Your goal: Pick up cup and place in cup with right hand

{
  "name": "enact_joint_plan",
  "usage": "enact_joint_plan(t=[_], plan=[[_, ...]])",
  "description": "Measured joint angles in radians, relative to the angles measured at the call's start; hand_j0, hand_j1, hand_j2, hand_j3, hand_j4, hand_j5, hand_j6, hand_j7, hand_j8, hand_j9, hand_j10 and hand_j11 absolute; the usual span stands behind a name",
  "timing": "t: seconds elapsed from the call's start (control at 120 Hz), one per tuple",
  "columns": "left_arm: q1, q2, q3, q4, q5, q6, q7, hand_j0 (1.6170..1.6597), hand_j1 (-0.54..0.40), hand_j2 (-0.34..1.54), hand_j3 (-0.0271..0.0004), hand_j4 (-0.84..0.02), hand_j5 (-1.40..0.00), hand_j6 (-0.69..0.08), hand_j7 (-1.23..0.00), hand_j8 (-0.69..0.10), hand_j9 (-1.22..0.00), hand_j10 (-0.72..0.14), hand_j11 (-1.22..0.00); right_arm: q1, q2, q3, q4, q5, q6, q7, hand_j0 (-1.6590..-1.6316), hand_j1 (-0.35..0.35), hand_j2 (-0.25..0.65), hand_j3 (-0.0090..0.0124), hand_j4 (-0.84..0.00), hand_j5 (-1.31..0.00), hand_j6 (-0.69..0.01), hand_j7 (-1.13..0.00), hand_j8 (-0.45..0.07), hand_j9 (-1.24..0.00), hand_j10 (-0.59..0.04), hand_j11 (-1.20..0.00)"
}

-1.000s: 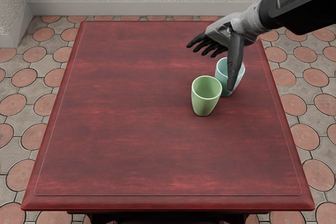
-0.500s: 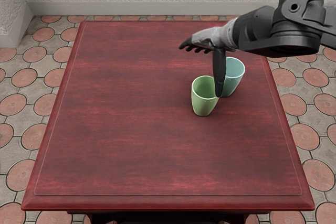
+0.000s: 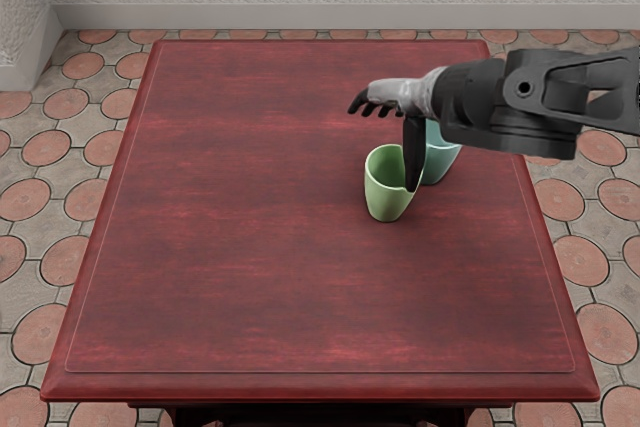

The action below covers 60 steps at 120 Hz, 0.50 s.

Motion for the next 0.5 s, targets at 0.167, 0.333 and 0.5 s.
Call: enact_joint_plan(t=[0.167, 0.333, 0.5], plan=[[0.0, 0.0, 0.0, 0.0, 0.0, 0.0, 0.0, 1.6581, 0.349, 0.0, 0.0, 0.0, 0.0, 0.0, 0.0, 0.0, 0.0, 0.0, 0.0, -0.002, 0.026, -0.046, -0.001, -0.005, -0.045, 0.0, -1.6581, -0.185, -0.027, 0.0, -0.139, -0.18, -0.14, -0.18, -0.139, -0.18, -0.138, -0.18], [0.001, 0.0, 0.0, 0.0, 0.0, 0.0, 0.0, 1.6581, 0.349, 0.0, 0.0, 0.0, 0.0, 0.0, 0.0, 0.0, 0.0, 0.0, 0.0, -0.007, 0.059, -0.076, -0.009, -0.01, -0.075, 0.0, -1.6581, -0.216, -0.021, 0.0, -0.113, -0.15, -0.114, -0.15, -0.114, -0.15, -0.113, -0.15], [0.0, 0.0, 0.0, 0.0, 0.0, 0.0, 0.0, 1.6581, 0.349, 0.0, 0.0, 0.0, 0.0, 0.0, 0.0, 0.0, 0.0, 0.0, 0.0, -0.019, 0.088, -0.09, -0.026, -0.011, -0.088, 0.0, -1.6581, -0.235, -0.018, 0.0, -0.097, -0.12, -0.098, -0.12, -0.098, -0.12, -0.097, -0.12]])
